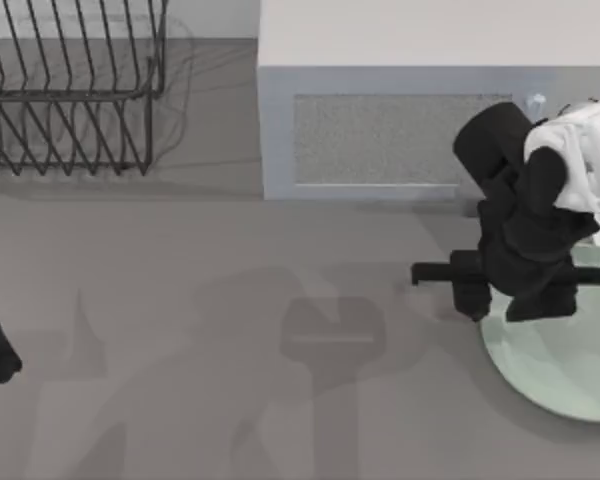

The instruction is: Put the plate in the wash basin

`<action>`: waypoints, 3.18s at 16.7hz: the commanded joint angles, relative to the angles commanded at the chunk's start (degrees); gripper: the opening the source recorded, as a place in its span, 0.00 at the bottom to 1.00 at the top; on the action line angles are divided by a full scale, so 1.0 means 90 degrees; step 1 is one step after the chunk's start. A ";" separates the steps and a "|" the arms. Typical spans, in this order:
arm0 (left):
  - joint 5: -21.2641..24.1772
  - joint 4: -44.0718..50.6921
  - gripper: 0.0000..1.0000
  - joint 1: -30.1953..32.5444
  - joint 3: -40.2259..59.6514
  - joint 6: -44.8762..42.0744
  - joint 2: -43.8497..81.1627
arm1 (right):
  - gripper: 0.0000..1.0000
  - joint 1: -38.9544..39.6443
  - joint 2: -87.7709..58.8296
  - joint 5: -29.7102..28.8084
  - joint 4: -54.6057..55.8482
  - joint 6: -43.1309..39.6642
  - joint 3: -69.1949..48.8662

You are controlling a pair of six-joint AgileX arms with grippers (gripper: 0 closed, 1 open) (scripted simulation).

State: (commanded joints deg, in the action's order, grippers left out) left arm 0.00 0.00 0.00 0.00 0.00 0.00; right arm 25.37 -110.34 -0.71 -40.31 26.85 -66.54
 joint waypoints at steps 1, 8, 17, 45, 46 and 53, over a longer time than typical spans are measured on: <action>0.0000 0.0000 1.00 0.0000 0.0000 0.0000 0.0000 | 0.00 0.0008 -0.0005 -0.0004 -0.0013 -0.0005 -0.0012; 0.0000 0.0000 1.00 0.0000 0.0000 0.0000 0.0000 | 0.00 0.0614 -0.0339 -0.0320 -0.1934 -0.0426 -0.1689; 0.0000 0.0000 1.00 0.0000 0.0000 0.0000 0.0000 | 0.00 0.0228 -0.0089 -0.0141 -0.6109 -0.0254 -0.5872; 0.0000 0.0000 1.00 0.0000 0.0000 0.0000 0.0000 | 0.00 -0.3272 -0.4822 -0.0048 -0.6753 -0.3198 -1.1154; 0.0000 0.0000 1.00 0.0000 0.0000 0.0000 0.0000 | 0.00 -0.3319 -0.4954 -0.0007 -0.6748 -0.3294 -1.1155; 0.0000 0.0000 1.00 0.0000 0.0000 0.0000 0.0000 | 0.15 -0.3342 -0.5029 0.0019 -0.6743 -0.3352 -1.1149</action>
State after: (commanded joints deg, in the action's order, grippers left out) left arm 0.00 0.00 0.00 0.00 0.00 0.00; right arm -4.70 -155.60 -0.53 -101.00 -3.31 -166.89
